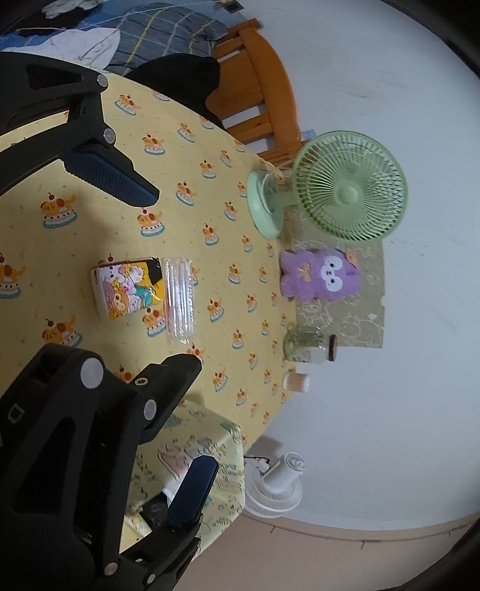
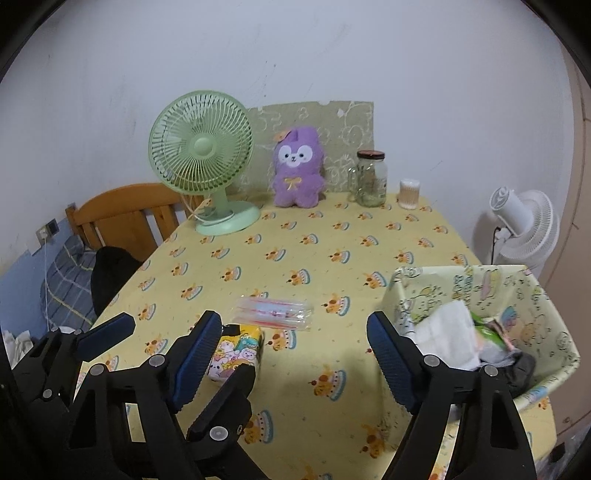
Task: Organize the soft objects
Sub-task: 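Move both tools back toward the cartoon tissue pack on the table, then grasp the cartoon tissue pack with the left tool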
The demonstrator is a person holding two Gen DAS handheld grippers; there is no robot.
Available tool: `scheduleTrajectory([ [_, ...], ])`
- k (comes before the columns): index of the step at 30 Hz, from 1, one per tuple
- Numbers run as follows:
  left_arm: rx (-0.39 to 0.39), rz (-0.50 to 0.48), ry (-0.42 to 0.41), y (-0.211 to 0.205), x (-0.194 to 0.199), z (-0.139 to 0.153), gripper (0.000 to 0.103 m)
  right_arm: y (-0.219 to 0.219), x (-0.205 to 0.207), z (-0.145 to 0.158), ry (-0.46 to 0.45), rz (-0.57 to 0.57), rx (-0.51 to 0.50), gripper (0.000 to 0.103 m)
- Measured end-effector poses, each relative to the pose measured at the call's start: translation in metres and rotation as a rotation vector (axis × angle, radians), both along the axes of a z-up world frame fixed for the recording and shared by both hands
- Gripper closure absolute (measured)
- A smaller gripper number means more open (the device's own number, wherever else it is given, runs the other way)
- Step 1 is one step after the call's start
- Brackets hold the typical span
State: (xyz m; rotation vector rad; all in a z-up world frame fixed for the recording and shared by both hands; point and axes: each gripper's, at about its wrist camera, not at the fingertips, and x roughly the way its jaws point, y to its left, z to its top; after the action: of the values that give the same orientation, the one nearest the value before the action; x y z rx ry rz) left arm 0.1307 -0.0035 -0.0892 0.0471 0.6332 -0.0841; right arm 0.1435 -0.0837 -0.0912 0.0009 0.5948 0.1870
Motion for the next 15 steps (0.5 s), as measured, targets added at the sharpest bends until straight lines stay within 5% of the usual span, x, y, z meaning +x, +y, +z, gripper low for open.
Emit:
scheduleTrajectory([
  [15, -0.03, 0.032, 0.136, 0.011, 0.036, -0.043, 0.014, 0.01, 0.034, -0.039, 0.094, 0.002, -0.084, 0.028],
])
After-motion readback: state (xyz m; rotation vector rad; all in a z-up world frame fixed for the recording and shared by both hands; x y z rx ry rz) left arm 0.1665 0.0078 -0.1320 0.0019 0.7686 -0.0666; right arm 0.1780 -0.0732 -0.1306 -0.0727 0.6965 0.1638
